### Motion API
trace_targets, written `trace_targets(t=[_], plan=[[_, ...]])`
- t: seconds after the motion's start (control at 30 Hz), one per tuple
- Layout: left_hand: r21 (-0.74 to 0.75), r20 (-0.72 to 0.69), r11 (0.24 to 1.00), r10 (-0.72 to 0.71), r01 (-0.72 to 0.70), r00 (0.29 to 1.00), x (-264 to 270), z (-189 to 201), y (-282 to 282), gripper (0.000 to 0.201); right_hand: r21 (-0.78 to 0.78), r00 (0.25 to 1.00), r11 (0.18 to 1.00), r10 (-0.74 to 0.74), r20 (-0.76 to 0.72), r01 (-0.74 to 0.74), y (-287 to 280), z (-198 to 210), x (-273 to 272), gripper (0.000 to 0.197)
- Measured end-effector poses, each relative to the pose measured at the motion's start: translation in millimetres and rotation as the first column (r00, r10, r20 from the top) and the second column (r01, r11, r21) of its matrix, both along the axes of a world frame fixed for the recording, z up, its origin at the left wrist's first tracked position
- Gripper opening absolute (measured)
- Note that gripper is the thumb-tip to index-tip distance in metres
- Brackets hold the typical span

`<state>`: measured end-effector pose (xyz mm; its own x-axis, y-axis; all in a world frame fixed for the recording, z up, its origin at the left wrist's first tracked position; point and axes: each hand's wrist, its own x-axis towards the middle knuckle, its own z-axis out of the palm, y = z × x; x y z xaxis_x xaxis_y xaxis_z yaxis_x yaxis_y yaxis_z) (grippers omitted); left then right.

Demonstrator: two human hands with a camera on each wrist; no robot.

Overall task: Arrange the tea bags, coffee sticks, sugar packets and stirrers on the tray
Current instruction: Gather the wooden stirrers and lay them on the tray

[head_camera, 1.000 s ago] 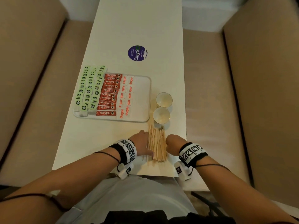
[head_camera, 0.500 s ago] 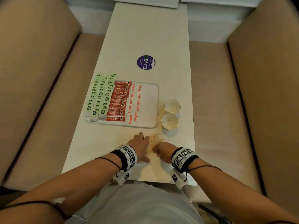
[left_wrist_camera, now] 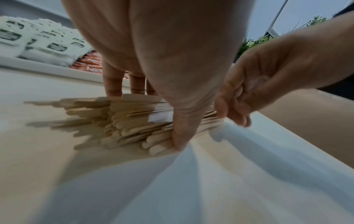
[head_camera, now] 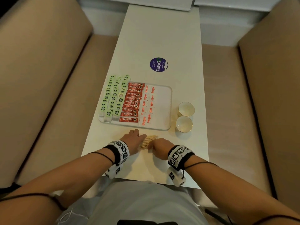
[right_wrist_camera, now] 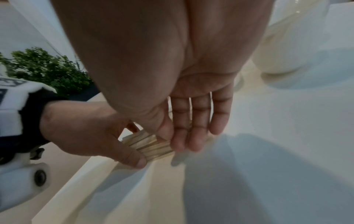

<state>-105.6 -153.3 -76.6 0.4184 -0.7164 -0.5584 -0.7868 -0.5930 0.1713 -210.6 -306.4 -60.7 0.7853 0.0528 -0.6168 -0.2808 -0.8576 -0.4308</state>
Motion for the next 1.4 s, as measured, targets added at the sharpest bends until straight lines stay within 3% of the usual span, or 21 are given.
trace_targets(t=[0.17, 0.3, 0.4, 0.67, 0.9, 1.13, 1.4], plan=[[-0.010, 0.010, 0.996, -0.090, 0.090, 0.996, 15, 0, 19, 0.055, -0.111, 0.973, 0.991, -0.043, 0.227, 0.070, 11, 3, 19, 0.027], [-0.047, 0.003, 0.993, -0.105, 0.105, 0.994, 26, 0, 29, 0.045, -0.160, 0.972, 0.987, 0.038, 0.231, -0.001, 29, -16, 24, 0.060], [-0.096, -0.046, 0.994, -0.063, 0.058, 0.997, 33, -3, 36, 0.041, -0.197, 0.971, 0.980, 0.068, 0.228, -0.023, 44, -29, 26, 0.069], [-0.175, -0.155, 0.985, -0.044, 0.016, 0.987, 51, -2, 47, 0.025, -0.301, 0.945, 0.953, 0.126, 0.301, -0.032, 61, -32, 40, 0.030], [-0.208, -0.150, 0.977, -0.069, 0.036, 0.986, 56, -1, 45, 0.027, -0.396, 0.944, 0.915, 0.195, 0.264, -0.078, 56, -31, 42, 0.026], [-0.209, -0.138, 0.976, -0.089, 0.059, 0.986, 53, -3, 37, 0.029, -0.391, 0.953, 0.920, 0.152, 0.263, -0.039, 48, -30, 36, 0.030], [-0.193, -0.105, 0.977, -0.107, 0.086, 0.989, 53, -5, 32, 0.021, -0.371, 0.953, 0.928, 0.130, 0.274, -0.020, 43, -29, 36, 0.019]])
